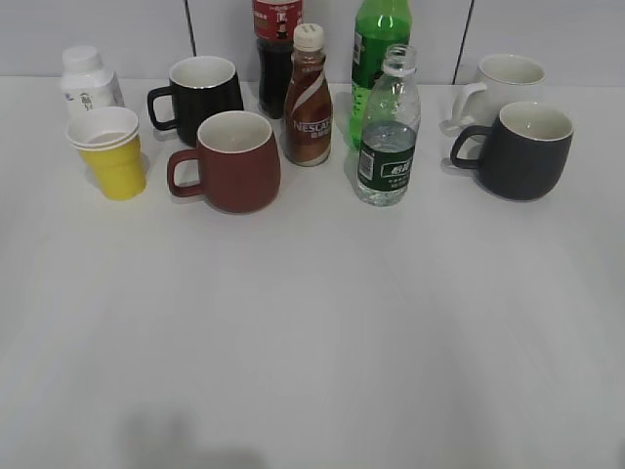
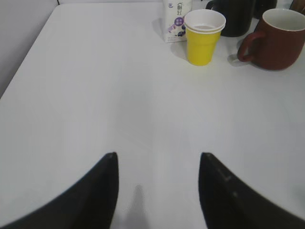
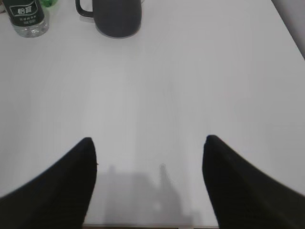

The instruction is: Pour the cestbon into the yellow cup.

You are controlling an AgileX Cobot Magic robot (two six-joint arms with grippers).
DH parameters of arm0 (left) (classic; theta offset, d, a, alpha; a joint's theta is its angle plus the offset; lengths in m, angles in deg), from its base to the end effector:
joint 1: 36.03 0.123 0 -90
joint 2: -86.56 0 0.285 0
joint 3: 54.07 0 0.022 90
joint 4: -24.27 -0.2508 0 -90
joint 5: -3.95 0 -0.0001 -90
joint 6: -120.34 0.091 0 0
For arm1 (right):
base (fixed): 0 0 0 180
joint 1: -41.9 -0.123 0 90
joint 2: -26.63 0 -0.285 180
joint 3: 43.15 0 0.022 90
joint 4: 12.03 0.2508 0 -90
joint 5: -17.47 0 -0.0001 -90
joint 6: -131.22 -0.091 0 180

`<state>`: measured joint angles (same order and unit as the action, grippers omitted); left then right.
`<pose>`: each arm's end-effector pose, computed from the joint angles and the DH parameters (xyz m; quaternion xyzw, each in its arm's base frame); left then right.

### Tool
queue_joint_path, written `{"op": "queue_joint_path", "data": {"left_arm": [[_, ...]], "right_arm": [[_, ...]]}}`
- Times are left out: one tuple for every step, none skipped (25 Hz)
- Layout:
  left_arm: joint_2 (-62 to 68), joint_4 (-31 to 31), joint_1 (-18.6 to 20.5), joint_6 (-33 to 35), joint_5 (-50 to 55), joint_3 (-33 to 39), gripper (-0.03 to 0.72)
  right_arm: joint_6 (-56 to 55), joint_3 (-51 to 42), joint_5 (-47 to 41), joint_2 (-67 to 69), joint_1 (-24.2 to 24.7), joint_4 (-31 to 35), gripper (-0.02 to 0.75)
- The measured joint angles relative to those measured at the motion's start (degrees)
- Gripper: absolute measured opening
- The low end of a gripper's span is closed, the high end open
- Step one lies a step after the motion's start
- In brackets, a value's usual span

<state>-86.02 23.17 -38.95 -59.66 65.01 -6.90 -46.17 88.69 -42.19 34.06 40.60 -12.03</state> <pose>-0.0089 0.0020 0.2836 0.0210 0.8461 -0.0040 0.5326 -0.0059 -0.0001 0.2808 -0.0288 0.8441 -0.0061 0.5354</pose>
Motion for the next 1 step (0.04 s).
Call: {"op": "queue_joint_path", "data": {"left_arm": [[0.0,0.0,0.0,0.0,0.0,0.0,0.41]], "right_arm": [[0.0,0.0,0.0,0.0,0.0,0.0,0.52]]}}
